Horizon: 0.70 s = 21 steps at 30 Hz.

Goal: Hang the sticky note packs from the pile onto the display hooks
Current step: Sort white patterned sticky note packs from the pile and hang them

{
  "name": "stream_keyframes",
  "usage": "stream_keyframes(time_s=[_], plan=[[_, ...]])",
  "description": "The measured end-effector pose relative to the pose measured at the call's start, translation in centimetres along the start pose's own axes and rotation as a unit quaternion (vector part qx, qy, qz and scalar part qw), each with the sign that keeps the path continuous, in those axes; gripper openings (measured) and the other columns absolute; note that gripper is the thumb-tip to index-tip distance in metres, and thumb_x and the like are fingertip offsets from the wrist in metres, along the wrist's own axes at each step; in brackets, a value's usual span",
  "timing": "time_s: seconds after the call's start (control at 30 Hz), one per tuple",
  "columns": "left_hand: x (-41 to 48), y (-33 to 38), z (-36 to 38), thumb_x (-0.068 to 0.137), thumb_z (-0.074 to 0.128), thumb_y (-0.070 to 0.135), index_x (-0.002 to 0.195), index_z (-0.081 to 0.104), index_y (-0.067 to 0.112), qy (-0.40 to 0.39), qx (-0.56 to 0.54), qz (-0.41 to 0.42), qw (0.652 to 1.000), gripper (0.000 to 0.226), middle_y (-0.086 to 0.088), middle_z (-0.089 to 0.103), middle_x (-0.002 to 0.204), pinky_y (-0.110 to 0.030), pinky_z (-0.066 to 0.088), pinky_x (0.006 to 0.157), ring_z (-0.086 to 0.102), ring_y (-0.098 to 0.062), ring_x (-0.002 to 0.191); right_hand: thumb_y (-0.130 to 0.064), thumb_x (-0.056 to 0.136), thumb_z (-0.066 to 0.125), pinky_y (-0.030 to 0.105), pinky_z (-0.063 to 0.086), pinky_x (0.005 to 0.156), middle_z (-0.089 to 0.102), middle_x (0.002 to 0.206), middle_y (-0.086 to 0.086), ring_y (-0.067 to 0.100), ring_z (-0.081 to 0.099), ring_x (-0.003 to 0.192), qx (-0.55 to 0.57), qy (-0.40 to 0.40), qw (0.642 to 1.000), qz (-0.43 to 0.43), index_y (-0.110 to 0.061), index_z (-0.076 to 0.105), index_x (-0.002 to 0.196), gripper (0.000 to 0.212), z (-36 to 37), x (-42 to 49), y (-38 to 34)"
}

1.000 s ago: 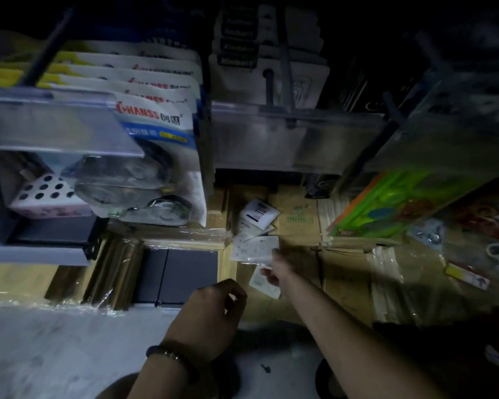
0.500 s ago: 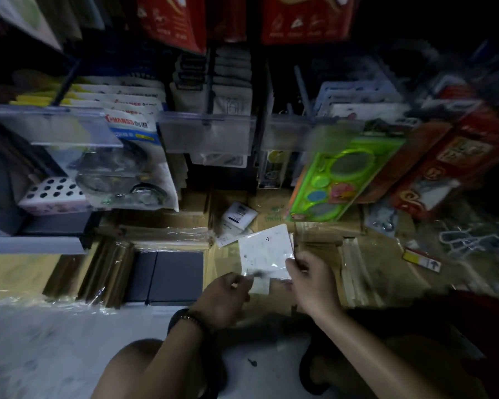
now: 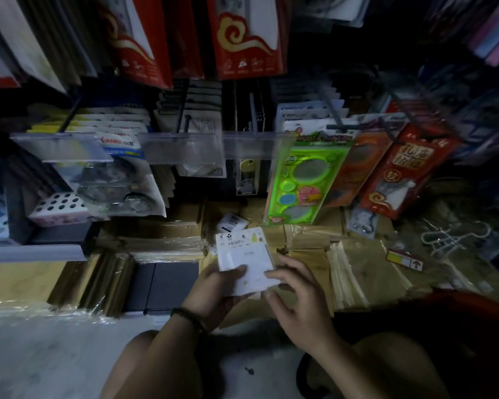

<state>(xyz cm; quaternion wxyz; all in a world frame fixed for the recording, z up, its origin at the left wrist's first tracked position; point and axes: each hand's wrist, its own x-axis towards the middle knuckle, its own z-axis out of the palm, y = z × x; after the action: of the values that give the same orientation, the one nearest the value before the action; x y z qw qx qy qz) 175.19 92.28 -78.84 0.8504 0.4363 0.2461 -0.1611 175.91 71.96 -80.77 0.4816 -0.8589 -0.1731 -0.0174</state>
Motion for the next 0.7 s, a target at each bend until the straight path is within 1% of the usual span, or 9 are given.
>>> stream_keyframes(time_s=[0.1, 0.2, 0.3, 0.33, 0.4, 0.5, 0.57, 0.63, 0.7], plan=[[-1.8, 0.4, 0.2, 0.102, 0.060, -0.001, 0.141, 0.060, 0.003, -0.019, 0.037, 0.034, 0.999, 0.040, -0.023, 0.072, 0.133, -0.049, 0.066, 0.090, 0.072, -0.041, 0.120, -0.017, 0.098, 0.076, 0.038, 0.063, 0.088, 0.072, 0.119, -0.020, 0.006, 0.072, 0.110, 0.078, 0.041, 0.993, 0.073, -0.031, 0.074, 0.113, 0.021, -0.6, 0.0, -1.3], [-4.2, 0.4, 1.2, 0.102, 0.059, -0.001, 0.144, 0.058, 0.004, -0.045, 0.064, 0.060, 0.995, 0.042, -0.023, 0.070, 0.138, -0.054, 0.061, 0.099, 0.069, -0.043, 0.126, -0.013, 0.098, 0.075, 0.034, 0.063, 0.084, 0.076, 0.109, -0.015, 0.005, 0.074, 0.099, 0.147, 0.041, 0.982, 0.110, -0.033, 0.073, 0.121, 0.030, -1.9, -0.7, -3.6], [-6.9, 0.2, 2.4, 0.103, 0.060, 0.000, 0.147, 0.056, 0.007, -0.063, 0.083, 0.081, 0.991, 0.045, -0.023, 0.068, 0.139, -0.062, 0.055, 0.106, 0.066, -0.046, 0.128, -0.008, 0.097, 0.076, 0.042, 0.059, 0.074, 0.073, 0.094, -0.002, 0.023, 0.071, 0.081, 0.186, 0.045, 0.976, 0.107, -0.034, 0.075, 0.122, 0.036, -3.2, -1.8, -5.7], [-7.8, 0.2, 2.8, 0.103, 0.061, 0.001, 0.147, 0.055, 0.009, -0.069, 0.092, 0.089, 0.989, 0.045, -0.023, 0.068, 0.140, -0.064, 0.052, 0.109, 0.066, -0.046, 0.129, -0.006, 0.097, 0.076, 0.041, 0.058, 0.070, 0.073, 0.091, 0.002, 0.025, 0.069, 0.076, 0.202, 0.049, 0.972, 0.107, -0.034, 0.075, 0.122, 0.037, -3.7, -2.2, -6.5], [-9.4, 1.0, 3.7, 0.102, 0.063, 0.002, 0.146, 0.056, 0.009, -0.065, 0.111, 0.108, 0.986, 0.045, -0.022, 0.070, 0.138, -0.065, 0.049, 0.111, 0.067, -0.045, 0.128, -0.004, 0.096, 0.076, 0.033, 0.053, 0.065, 0.073, 0.083, 0.004, 0.018, 0.066, 0.069, 0.225, 0.049, 0.968, 0.104, -0.036, 0.076, 0.121, 0.040, -4.9, -2.7, -8.0], [-11.5, 3.0, 5.2, 0.102, 0.067, 0.005, 0.147, 0.056, 0.009, -0.073, 0.147, 0.142, 0.976, 0.047, -0.021, 0.069, 0.140, -0.066, 0.047, 0.113, 0.066, -0.044, 0.129, -0.007, 0.096, 0.077, 0.034, 0.048, 0.063, 0.072, 0.072, 0.005, 0.017, 0.062, 0.066, 0.237, 0.042, 0.967, 0.086, -0.040, 0.079, 0.117, 0.040, -7.6, -2.7, -10.8], [-13.0, 4.6, 6.6, 0.101, 0.073, 0.010, 0.148, 0.056, 0.011, -0.088, 0.167, 0.166, 0.968, 0.051, -0.021, 0.067, 0.142, -0.070, 0.045, 0.113, 0.065, -0.046, 0.130, -0.008, 0.095, 0.079, 0.042, 0.053, 0.065, 0.075, 0.076, 0.007, 0.023, 0.068, 0.069, 0.232, 0.046, 0.970, 0.064, -0.042, 0.080, 0.114, 0.039, -9.5, -2.2, -12.9], [-14.7, 6.5, 8.3, 0.097, 0.077, 0.013, 0.147, 0.058, 0.011, -0.099, 0.189, 0.196, 0.957, 0.053, -0.020, 0.068, 0.142, -0.070, 0.046, 0.111, 0.066, -0.046, 0.129, -0.009, 0.095, 0.079, 0.054, 0.060, 0.072, 0.079, 0.086, 0.008, 0.033, 0.076, 0.082, 0.222, 0.047, 0.973, 0.040, -0.044, 0.079, 0.116, 0.041, -11.4, -1.6, -15.1], [-16.5, 8.5, 10.2, 0.097, 0.078, 0.011, 0.145, 0.060, 0.013, -0.108, 0.215, 0.231, 0.943, 0.052, -0.017, 0.070, 0.140, -0.066, 0.051, 0.108, 0.068, -0.044, 0.126, -0.011, 0.095, 0.079, 0.052, 0.061, 0.071, 0.078, 0.088, 0.014, 0.043, 0.074, 0.085, 0.215, 0.045, 0.976, 0.010, -0.046, 0.077, 0.120, 0.043, -13.5, -1.0, -17.4]])
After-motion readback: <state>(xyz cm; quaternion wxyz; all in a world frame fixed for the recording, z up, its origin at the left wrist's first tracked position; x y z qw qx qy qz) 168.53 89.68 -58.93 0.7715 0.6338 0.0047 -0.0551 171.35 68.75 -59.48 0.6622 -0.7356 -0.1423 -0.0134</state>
